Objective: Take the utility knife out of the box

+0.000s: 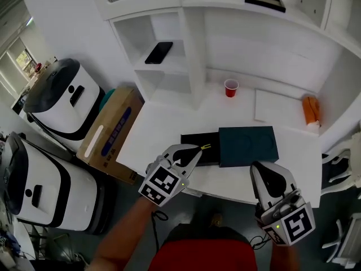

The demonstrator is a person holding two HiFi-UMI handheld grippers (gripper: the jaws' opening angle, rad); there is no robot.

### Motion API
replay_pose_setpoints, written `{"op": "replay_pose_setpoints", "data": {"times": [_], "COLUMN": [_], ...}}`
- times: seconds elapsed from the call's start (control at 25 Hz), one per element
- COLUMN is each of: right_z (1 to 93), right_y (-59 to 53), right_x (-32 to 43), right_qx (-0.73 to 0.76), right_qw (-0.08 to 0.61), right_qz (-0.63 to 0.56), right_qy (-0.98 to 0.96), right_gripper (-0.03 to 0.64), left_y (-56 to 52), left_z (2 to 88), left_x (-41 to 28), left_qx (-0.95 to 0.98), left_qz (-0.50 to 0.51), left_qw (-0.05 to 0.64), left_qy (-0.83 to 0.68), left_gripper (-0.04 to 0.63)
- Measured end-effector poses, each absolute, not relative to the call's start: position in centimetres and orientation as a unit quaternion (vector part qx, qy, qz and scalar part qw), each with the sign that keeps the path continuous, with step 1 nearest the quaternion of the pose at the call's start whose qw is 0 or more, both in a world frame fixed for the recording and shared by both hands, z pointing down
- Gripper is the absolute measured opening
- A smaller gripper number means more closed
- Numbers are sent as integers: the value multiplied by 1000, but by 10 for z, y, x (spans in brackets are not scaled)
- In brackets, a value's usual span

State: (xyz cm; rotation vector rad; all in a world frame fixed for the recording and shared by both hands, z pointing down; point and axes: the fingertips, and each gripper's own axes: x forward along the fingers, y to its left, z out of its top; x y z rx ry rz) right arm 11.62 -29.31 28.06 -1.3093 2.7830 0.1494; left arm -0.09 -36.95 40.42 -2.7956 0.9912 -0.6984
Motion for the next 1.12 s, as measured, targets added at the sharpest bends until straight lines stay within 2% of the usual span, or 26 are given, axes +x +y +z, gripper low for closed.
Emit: {"op": "replay_pose_setpoints", "data": {"times": [0.12, 0.44, 1.12], "right_z": [281, 285, 296], "right_y": [-302, -323, -340], "right_x": [120, 128, 159], "right_qx": [-424, -453, -512], "right_qw": [31, 29, 30], "right_qz": [43, 38, 23], "right_qy": [904, 890, 858], "right_gripper": [2, 2, 2], "left_y": [-385, -416, -437], "left_z": [432, 504, 583], "left_x": [5, 14, 23], "left_qx": [-909, -881, -806], "left_qz": [-292, -433, -586], "left_qw": [41, 12, -30], "left_qy": [293, 193, 77], "left_gripper": [39, 137, 143]}}
